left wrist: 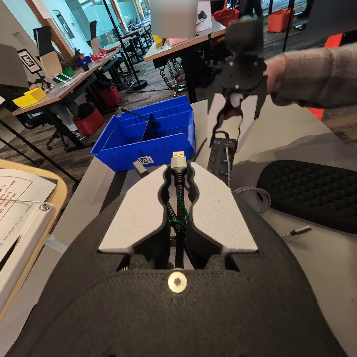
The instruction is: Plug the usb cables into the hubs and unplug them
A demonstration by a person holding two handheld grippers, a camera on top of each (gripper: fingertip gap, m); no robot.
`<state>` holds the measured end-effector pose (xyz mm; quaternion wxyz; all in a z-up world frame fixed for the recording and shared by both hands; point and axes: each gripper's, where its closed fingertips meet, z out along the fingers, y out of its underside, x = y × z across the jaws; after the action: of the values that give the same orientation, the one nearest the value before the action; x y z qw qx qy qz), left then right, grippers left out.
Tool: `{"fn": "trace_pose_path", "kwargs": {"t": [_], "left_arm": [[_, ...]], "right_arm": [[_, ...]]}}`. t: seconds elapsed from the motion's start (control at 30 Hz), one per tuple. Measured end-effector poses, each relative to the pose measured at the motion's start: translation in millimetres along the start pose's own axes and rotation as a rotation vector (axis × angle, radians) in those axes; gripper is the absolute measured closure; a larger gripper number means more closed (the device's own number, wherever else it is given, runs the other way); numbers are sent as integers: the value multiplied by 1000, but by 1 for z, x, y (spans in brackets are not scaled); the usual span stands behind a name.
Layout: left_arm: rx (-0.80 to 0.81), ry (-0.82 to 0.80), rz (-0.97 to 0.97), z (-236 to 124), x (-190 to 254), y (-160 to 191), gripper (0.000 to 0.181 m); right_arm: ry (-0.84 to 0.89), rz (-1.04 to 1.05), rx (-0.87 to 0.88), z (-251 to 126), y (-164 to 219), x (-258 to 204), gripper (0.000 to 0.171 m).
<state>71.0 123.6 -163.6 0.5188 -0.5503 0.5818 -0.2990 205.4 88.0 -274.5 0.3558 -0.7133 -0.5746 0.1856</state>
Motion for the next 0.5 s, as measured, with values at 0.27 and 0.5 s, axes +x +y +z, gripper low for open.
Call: {"fn": "trace_pose_path", "kwargs": {"t": [0.27, 0.5], "left_arm": [[-19, 59, 18, 15, 16, 5, 166], [-37, 102, 18, 27, 26, 12, 165]], "right_arm": [[-65, -166, -125, -24, -39, 21, 122], [-155, -233, -291, -19, -44, 26, 122]]}}
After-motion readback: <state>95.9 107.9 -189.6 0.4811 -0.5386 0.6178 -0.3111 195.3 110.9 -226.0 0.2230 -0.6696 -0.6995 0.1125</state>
